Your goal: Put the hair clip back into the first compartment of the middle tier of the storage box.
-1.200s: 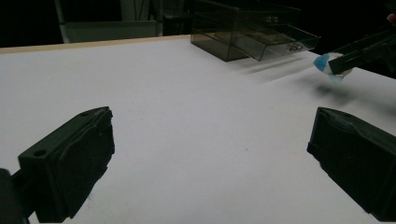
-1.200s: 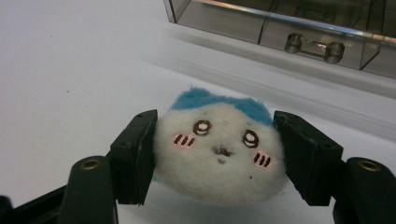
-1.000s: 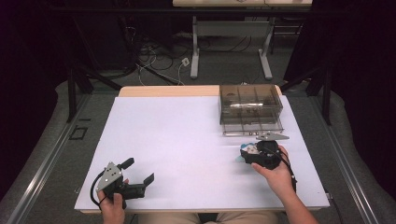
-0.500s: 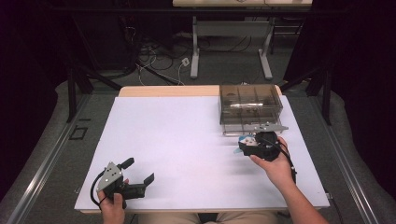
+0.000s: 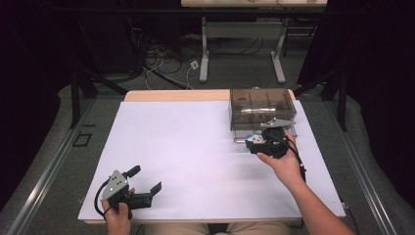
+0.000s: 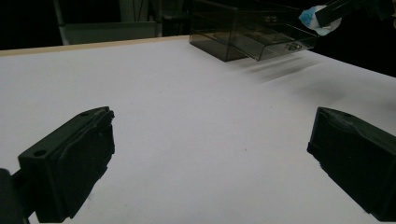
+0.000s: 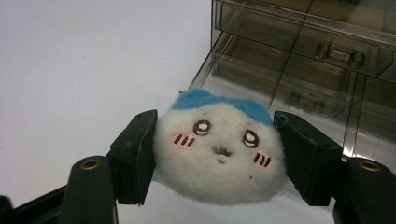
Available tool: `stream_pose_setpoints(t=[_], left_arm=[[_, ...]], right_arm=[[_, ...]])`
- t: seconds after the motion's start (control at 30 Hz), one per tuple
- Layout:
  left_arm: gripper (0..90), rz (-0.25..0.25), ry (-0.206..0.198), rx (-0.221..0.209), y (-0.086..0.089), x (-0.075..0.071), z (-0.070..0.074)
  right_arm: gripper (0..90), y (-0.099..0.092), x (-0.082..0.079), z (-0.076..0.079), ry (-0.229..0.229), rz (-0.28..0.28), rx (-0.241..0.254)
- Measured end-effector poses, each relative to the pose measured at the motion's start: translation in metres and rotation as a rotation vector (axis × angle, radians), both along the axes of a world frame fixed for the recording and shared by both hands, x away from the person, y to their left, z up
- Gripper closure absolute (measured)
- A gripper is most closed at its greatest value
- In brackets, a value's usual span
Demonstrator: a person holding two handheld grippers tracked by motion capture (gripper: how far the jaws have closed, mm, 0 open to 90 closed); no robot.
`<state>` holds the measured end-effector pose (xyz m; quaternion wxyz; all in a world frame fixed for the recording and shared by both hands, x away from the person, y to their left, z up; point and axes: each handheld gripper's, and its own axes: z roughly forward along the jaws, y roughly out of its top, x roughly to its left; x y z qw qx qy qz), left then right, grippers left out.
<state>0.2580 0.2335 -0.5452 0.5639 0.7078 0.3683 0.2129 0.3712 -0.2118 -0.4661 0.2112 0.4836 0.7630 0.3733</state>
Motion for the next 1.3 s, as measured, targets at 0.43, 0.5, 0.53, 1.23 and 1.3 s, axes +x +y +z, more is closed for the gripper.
stream_pose_setpoints(t=[0.43,0.5,0.53,1.23,1.3], left_arm=[[0.4,0.007,-0.002,-0.009,0.0,0.0,0.0],[0.4,0.003,0.002,-0.001,0.001,0.0,0.0],[0.4,0.002,0.002,-0.002,0.001,0.0,0.0],[0.5,-0.001,0.006,0.0,0.002,0.0,0.0],[0.4,0.0,0.004,-0.002,0.002,0.0,0.0]], right_arm=[[32.8,0.007,0.024,0.003,0.007,-0.017,-0.013],[32.8,0.009,0.028,0.002,0.01,-0.017,-0.013],[32.8,0.01,0.031,0.002,0.011,-0.018,-0.016],[32.7,0.024,0.057,-0.006,0.026,-0.024,-0.008],[32.7,0.024,0.06,-0.008,0.029,-0.027,-0.003]])
